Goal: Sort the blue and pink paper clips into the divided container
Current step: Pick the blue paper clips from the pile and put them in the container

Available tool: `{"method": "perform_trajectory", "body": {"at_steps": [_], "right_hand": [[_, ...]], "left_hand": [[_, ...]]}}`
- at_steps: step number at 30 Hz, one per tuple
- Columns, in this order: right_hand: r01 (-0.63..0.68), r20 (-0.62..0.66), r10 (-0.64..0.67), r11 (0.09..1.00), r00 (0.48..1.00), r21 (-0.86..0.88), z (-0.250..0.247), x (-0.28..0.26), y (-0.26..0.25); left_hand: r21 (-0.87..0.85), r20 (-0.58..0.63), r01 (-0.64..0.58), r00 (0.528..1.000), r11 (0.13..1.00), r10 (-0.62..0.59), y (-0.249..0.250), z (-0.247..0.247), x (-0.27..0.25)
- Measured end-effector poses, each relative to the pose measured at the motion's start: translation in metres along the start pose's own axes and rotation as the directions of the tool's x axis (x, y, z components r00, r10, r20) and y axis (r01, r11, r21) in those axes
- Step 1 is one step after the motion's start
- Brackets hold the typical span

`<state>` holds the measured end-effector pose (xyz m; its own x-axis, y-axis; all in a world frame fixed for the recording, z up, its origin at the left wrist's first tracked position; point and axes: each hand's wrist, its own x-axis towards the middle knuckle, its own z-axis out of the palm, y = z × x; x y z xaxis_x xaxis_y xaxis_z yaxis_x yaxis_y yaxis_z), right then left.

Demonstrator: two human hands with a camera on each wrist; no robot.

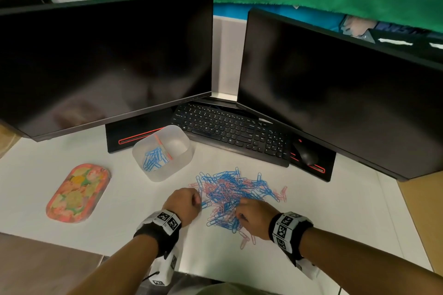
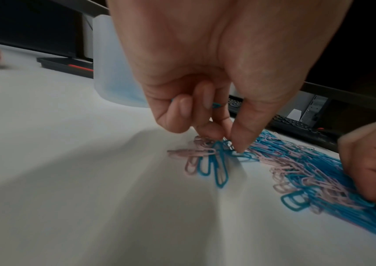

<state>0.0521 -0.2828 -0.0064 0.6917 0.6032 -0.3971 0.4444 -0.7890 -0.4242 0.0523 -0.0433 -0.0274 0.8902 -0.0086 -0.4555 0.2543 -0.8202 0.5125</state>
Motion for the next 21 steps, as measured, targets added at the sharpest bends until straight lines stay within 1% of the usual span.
{"method": "perform_trajectory", "body": {"at_steps": [3,5,10,12,14,16,17,19,20,21], "right_hand": [[0.001,-0.022,0.0,1.0,1.0,0.014,0.001,-0.001,0.0],[0.008,-0.034,-0.008,1.0,0.999,0.016,0.001,-0.001,0.0],[0.039,-0.019,-0.04,0.999,0.999,-0.03,0.001,0.002,0.0],[0.04,-0.023,-0.04,0.999,0.999,-0.022,0.001,0.003,-0.001],[0.03,-0.042,-0.029,0.999,0.999,0.026,0.001,0.004,-0.001],[0.017,-0.06,-0.011,0.994,0.998,0.106,0.0,0.004,0.0],[0.003,-0.07,0.007,0.989,0.998,0.15,-0.001,0.004,0.0],[-0.05,-0.087,0.079,0.955,0.993,0.291,-0.003,0.005,0.001],[-0.086,-0.084,0.128,0.92,0.988,0.383,-0.004,0.007,0.001],[-0.117,-0.077,0.172,0.877,0.982,0.466,-0.006,0.008,0.0]], "left_hand": [[-0.076,-0.008,0.0,1.0,0.997,-0.001,-0.001,0.0,-0.001],[-0.126,-0.007,-0.024,1.0,0.992,0.024,-0.001,-0.001,-0.002],[-0.268,0.021,-0.041,0.999,0.963,0.048,-0.002,-0.003,-0.002],[-0.334,0.031,-0.025,0.999,0.942,0.037,0.0,-0.004,-0.003],[-0.429,0.059,0.034,0.998,0.902,-0.01,0.002,-0.007,-0.004],[-0.546,0.11,0.117,0.992,0.829,-0.067,0.002,-0.011,-0.004],[-0.612,0.14,0.159,0.986,0.775,-0.091,0.002,-0.013,-0.003],[-0.746,0.191,0.229,0.973,0.625,-0.129,0.004,-0.015,-0.003],[-0.797,0.207,0.248,0.969,0.551,-0.136,0.005,-0.016,-0.003],[-0.831,0.215,0.253,0.967,0.495,-0.134,0.008,-0.017,-0.003]]}}
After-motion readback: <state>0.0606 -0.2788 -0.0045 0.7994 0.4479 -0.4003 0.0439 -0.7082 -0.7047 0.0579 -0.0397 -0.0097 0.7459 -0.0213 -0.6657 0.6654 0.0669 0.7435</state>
